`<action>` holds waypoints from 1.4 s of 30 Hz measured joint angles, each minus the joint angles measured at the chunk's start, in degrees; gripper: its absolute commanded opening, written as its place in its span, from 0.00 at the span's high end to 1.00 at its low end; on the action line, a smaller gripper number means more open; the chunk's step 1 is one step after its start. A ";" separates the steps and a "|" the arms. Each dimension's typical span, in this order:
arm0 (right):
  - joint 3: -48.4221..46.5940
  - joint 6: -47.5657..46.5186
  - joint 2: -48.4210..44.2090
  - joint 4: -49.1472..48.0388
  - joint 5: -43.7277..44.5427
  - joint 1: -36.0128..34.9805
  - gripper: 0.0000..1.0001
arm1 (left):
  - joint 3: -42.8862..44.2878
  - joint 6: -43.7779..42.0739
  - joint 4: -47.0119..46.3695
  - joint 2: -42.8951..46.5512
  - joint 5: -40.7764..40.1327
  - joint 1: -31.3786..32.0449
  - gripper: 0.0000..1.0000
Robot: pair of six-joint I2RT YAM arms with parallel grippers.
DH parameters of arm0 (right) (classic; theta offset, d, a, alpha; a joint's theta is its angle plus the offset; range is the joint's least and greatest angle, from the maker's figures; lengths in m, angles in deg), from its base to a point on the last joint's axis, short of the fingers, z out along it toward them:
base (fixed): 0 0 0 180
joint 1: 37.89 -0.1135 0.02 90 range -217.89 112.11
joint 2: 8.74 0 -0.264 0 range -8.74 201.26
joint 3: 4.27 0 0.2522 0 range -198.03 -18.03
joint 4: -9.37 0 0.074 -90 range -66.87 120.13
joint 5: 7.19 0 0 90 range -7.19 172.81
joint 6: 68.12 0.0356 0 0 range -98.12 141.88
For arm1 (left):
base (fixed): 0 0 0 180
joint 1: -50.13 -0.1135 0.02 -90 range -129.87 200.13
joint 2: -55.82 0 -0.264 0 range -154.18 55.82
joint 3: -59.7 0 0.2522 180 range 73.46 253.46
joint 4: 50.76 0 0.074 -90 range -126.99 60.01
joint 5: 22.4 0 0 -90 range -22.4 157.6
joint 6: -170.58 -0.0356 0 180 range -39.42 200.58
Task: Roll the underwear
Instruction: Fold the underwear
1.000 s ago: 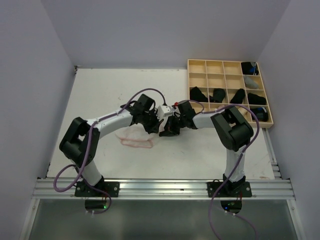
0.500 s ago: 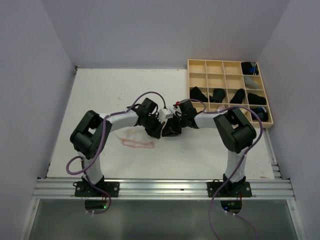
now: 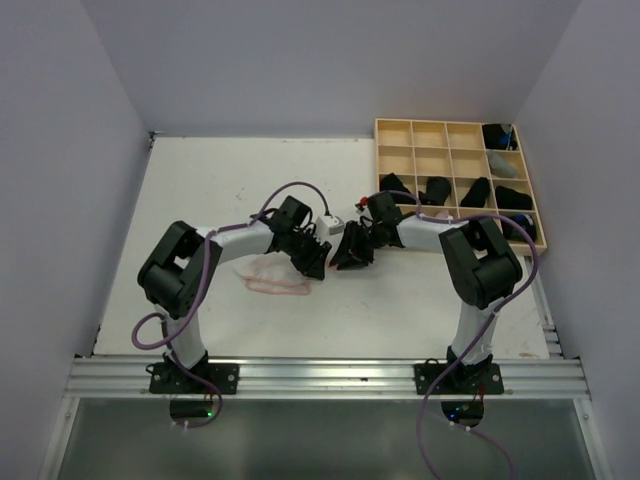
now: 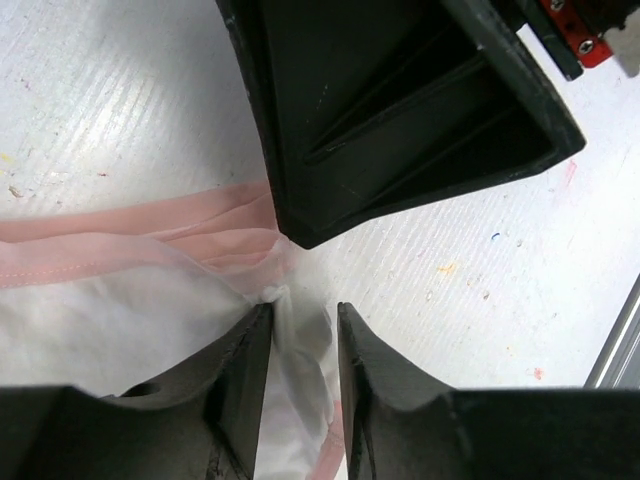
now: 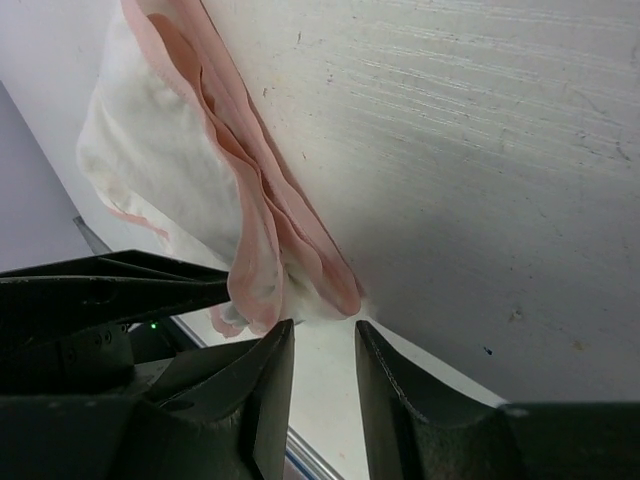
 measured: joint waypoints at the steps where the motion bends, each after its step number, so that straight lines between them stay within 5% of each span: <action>1: -0.04 0.02 0.00 0.02 -0.02 -0.02 0.65 | -0.07 -0.04 -0.02 0.11 -0.02 -0.04 0.61; 27: -7.98 -0.83 5.31 0.83 0.46 -1.86 0.60 | -0.09 -1.14 -0.02 0.28 0.02 -0.28 0.57; 33: -10.75 -5.66 6.62 6.49 1.40 -2.25 1.00 | -0.48 -1.90 -0.04 0.76 -0.24 -0.28 0.58; 42: -11.85 -8.74 7.19 11.15 3.26 -1.95 1.00 | -4.48 -3.69 1.68 11.13 -0.63 -0.31 0.64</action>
